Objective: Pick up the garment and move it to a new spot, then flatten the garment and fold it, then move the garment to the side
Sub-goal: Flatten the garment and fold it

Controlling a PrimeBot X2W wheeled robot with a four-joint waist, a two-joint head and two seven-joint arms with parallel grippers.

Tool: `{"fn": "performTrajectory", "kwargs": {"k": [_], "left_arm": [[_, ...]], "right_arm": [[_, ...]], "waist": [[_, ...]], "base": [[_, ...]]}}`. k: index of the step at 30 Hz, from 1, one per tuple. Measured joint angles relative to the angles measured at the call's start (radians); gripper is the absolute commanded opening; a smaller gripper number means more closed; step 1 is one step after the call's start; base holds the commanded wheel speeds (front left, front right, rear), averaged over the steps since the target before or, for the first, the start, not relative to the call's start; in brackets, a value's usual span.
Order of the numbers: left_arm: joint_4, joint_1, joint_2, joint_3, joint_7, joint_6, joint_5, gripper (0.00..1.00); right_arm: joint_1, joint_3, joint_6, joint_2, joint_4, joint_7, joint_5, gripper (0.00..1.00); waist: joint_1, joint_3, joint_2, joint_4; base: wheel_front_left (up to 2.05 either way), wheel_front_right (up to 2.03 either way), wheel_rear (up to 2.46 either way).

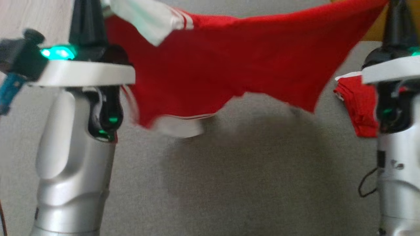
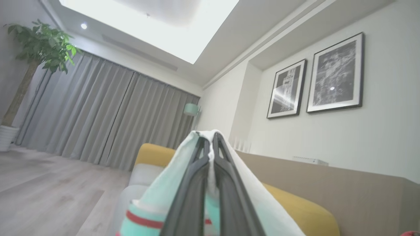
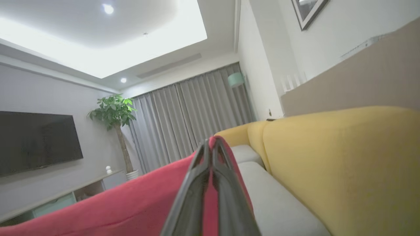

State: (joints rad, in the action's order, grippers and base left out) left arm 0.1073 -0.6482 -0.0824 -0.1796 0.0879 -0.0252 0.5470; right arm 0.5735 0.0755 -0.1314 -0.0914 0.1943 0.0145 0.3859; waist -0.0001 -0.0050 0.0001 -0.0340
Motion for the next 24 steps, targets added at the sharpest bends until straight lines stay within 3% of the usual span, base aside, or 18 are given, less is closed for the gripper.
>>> {"fn": "performTrajectory", "kwargs": {"k": [4, 11, 16, 20, 24], "left_arm": [[-0.108, -0.013, -0.008, 0.018, -0.027, 0.025, 0.009, 0.00], [-0.356, -0.007, -0.070, 0.018, -0.181, 0.083, -0.011, 0.00], [-0.417, -0.011, -0.114, 0.026, -0.257, 0.097, -0.011, 0.00], [-0.329, -0.075, -0.142, 0.034, -0.306, 0.076, 0.005, 0.00], [-0.115, -0.234, -0.164, 0.032, -0.306, 0.034, 0.005, 0.00]], "right_arm": [[0.002, 0.006, 0.000, -0.018, -0.135, -0.062, 0.000, 0.00], [-0.004, 0.058, 0.000, -0.043, -0.414, -0.224, -0.037, 0.00], [-0.011, 0.072, 0.000, -0.044, -0.506, -0.308, -0.051, 0.00], [0.037, 0.078, 0.000, -0.049, -0.466, -0.342, -0.053, 0.00], [0.194, 0.060, 0.000, -0.051, -0.293, -0.350, -0.025, 0.00]], "waist": [[0.0000, -0.008, 0.0000, -0.008], [0.0000, 0.030, 0.0000, -0.006], [0.0000, 0.077, 0.0000, -0.001], [0.0001, 0.146, 0.0000, 0.004], [0.0003, 0.226, 0.0000, 0.009]], "base": [[0.00, 0.00, 0.00], [0.00, 0.00, 0.00], [0.00, 0.00, 0.00], [0.00, 0.00, 0.00], [0.00, 0.00, 0.00]]}}
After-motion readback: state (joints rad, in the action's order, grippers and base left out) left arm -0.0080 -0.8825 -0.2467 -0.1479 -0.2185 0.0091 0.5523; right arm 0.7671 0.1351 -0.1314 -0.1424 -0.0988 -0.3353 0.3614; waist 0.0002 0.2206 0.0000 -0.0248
